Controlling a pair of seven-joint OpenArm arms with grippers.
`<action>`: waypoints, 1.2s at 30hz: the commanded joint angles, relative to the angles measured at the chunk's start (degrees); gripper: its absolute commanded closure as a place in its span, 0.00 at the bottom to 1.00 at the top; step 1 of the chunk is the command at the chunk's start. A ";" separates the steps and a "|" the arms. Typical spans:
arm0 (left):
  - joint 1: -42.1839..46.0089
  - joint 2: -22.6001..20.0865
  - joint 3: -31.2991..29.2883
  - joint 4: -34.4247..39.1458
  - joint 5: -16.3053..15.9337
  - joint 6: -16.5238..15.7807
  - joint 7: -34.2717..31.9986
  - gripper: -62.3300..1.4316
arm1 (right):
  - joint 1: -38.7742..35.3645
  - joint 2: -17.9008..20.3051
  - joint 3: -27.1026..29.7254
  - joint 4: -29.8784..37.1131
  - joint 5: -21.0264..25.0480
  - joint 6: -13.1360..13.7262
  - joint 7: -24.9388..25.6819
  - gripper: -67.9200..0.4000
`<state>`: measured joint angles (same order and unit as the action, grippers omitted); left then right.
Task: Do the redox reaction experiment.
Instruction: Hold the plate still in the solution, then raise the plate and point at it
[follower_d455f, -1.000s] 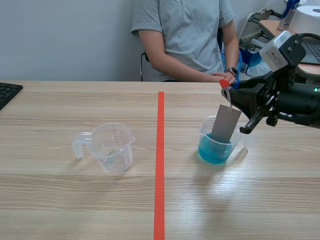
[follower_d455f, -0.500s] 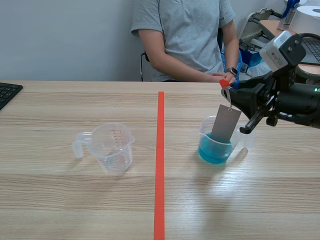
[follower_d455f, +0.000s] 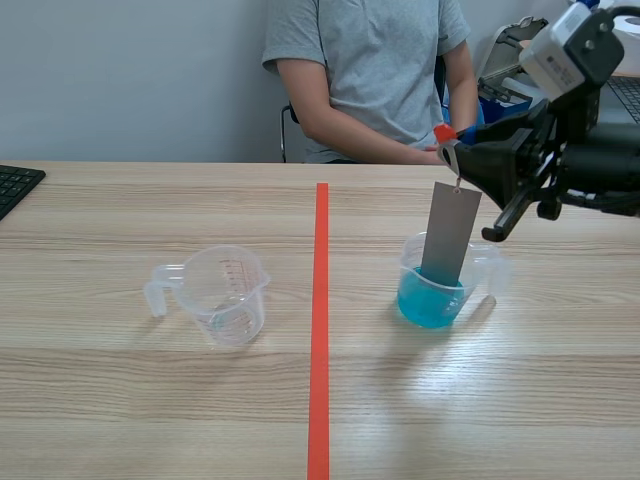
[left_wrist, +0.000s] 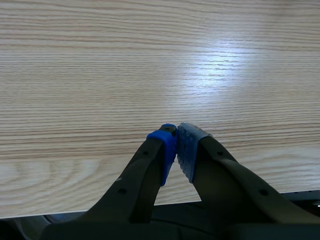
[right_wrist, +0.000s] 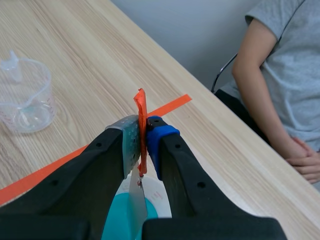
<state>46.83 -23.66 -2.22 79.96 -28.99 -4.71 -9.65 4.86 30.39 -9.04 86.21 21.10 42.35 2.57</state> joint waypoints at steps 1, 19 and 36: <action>0.46 0.13 0.11 0.59 -0.15 -0.35 -0.83 0.92 | 0.83 1.84 0.85 2.10 2.45 0.37 -0.31 0.97; 0.46 0.13 0.11 0.61 -0.15 -0.35 -0.83 0.92 | 0.83 3.72 7.26 14.16 16.70 0.37 -13.33 0.97; 4.92 -2.21 0.20 5.86 -0.24 -1.11 -3.69 0.92 | 0.85 3.69 9.09 17.90 19.71 0.37 -15.78 0.97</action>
<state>50.74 -25.30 -2.11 83.92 -29.02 -5.76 -12.49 4.86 33.19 -0.69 103.31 40.14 42.39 -14.06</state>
